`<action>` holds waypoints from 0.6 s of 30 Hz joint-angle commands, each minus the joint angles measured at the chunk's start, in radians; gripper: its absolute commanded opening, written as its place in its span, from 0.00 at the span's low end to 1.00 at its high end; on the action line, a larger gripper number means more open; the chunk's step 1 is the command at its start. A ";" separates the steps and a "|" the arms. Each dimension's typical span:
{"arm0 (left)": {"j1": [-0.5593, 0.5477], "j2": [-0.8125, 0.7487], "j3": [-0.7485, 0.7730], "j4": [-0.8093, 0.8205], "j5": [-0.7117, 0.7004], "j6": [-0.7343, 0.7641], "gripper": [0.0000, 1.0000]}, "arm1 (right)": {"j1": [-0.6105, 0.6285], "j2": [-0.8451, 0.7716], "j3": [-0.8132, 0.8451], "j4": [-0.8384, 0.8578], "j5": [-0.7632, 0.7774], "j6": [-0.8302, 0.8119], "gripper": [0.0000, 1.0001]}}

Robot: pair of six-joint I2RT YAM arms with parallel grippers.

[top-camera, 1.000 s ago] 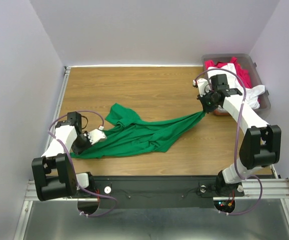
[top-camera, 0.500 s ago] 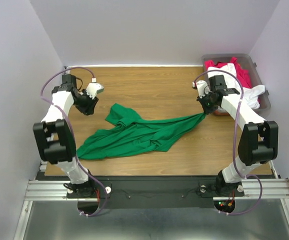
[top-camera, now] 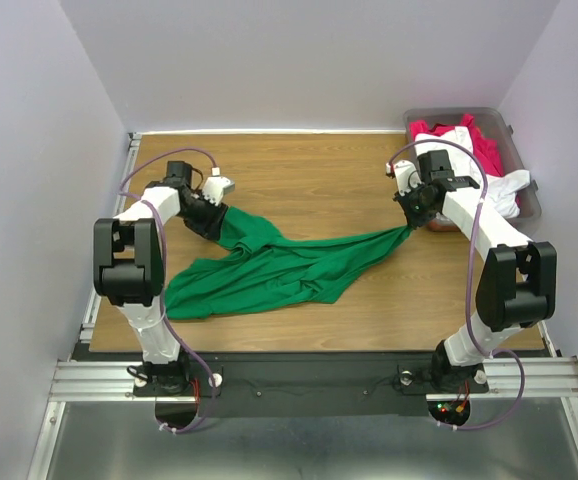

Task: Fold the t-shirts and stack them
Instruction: Flatten the tshirt out

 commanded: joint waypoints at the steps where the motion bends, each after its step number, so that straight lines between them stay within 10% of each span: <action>1: -0.036 0.004 -0.038 0.080 -0.064 -0.066 0.56 | -0.001 -0.015 0.049 -0.003 -0.007 0.014 0.01; 8: -0.076 0.050 -0.065 0.126 -0.136 -0.110 0.47 | -0.002 -0.017 0.051 -0.005 -0.005 0.021 0.01; 12: -0.079 0.064 -0.035 0.123 -0.133 -0.139 0.00 | -0.001 -0.010 0.058 -0.005 -0.002 0.028 0.01; 18: 0.075 0.014 0.252 -0.030 0.060 -0.222 0.00 | -0.004 0.026 0.171 -0.003 0.023 0.041 0.01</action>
